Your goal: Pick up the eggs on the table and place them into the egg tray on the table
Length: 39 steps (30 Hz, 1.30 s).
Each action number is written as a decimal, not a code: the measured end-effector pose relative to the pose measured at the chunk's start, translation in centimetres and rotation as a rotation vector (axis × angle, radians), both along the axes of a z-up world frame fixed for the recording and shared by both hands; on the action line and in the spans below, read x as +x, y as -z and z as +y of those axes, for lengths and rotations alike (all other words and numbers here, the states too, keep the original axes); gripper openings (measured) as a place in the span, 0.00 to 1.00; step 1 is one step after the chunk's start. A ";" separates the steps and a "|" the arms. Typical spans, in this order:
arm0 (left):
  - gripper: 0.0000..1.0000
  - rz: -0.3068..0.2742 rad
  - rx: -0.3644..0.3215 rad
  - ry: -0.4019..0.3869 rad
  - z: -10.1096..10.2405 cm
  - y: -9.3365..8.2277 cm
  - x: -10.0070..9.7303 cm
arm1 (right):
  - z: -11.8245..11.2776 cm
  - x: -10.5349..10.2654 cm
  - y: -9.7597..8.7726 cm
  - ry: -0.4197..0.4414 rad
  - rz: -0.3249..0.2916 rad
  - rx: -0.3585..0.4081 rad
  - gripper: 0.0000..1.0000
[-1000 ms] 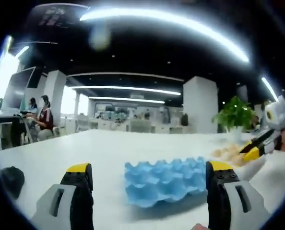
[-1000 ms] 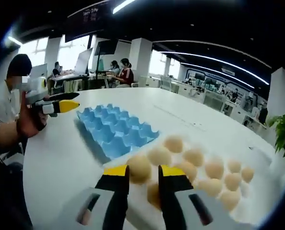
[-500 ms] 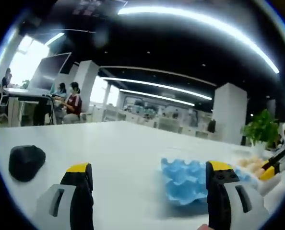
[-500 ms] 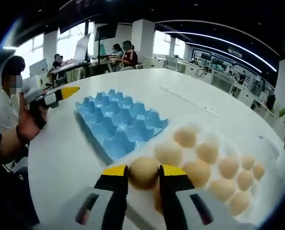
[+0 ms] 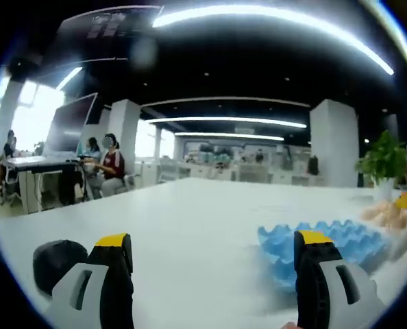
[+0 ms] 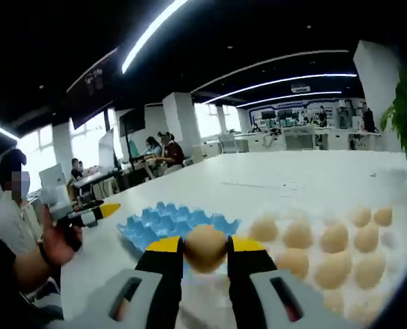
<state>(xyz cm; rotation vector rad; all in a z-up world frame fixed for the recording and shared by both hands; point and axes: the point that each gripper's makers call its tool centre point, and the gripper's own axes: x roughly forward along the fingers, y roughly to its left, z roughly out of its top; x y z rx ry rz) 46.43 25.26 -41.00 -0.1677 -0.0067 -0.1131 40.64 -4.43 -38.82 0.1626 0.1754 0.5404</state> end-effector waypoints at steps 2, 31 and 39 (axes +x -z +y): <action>1.00 0.002 -0.164 0.046 -0.4 0.0 -0.1 | 3.5 0.4 -0.9 -0.082 -0.030 0.020 0.26; 1.00 0.128 0.102 -0.209 2.6 3.9 1.5 | 20.7 5.3 6.3 -0.383 -0.079 -0.369 0.27; 1.00 0.088 0.142 -0.197 2.0 2.8 0.4 | 10.5 6.9 -0.1 -0.164 -0.178 -0.424 0.27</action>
